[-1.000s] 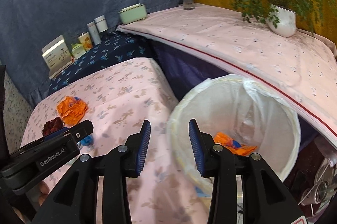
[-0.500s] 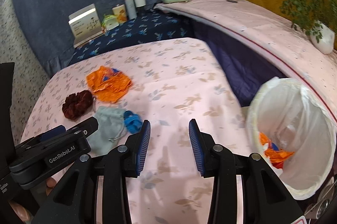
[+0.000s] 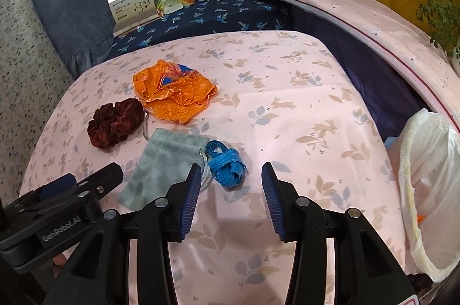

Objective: Collect trash
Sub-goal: 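Move both open tools back over the table toward the grey pouch, then grasp the blue cord with the right tool while the left tool grasps the grey pouch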

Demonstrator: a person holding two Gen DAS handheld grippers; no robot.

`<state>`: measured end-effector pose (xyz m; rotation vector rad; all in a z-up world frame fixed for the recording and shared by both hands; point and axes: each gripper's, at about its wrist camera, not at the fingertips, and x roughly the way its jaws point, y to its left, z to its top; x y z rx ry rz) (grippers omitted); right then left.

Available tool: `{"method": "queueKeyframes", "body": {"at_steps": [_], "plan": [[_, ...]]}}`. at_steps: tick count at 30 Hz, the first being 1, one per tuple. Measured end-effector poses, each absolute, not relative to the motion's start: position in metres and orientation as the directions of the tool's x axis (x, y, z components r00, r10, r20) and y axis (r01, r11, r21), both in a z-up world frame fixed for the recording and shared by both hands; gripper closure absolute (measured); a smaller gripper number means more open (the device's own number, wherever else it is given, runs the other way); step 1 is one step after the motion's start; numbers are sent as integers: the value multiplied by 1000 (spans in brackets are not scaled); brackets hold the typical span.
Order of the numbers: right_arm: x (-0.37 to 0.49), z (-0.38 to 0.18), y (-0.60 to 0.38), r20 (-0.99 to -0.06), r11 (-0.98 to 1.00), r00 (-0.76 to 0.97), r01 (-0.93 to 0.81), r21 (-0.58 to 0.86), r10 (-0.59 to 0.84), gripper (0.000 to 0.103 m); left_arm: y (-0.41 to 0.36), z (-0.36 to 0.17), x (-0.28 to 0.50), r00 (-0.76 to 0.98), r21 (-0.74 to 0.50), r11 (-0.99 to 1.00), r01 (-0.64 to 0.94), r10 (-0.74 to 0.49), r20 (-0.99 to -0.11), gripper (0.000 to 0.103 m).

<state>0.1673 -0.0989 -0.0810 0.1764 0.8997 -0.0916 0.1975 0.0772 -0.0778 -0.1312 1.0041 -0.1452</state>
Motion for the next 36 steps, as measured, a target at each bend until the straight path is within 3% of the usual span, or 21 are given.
{"method": "queueKeyframes", "body": {"at_steps": [10,14,17,30,33,36], "plan": [[181,-100,-101,-809,980,587,169,105,-15,61,76,-81,201,520,-190,979,70,-198,-831,15],[180,-106,-106,-817,978,577,175,117,-6,78,67,-84,199,511,-191,978,89,-209,-834,15],[176,-105,-113,-813,975,582,190,117,-16,81,58,-86,197,505,-188,976,109,-217,-835,15],[143,-86,-166,-788,940,612,301,159,-63,82,15,-97,193,474,-169,969,179,-235,-848,16],[138,-84,-172,-785,938,616,306,163,-64,82,8,-99,190,480,-150,970,190,-225,-848,23],[133,-84,-175,-784,935,618,310,170,-62,82,1,-98,186,485,-132,968,211,-221,-846,37]]}}
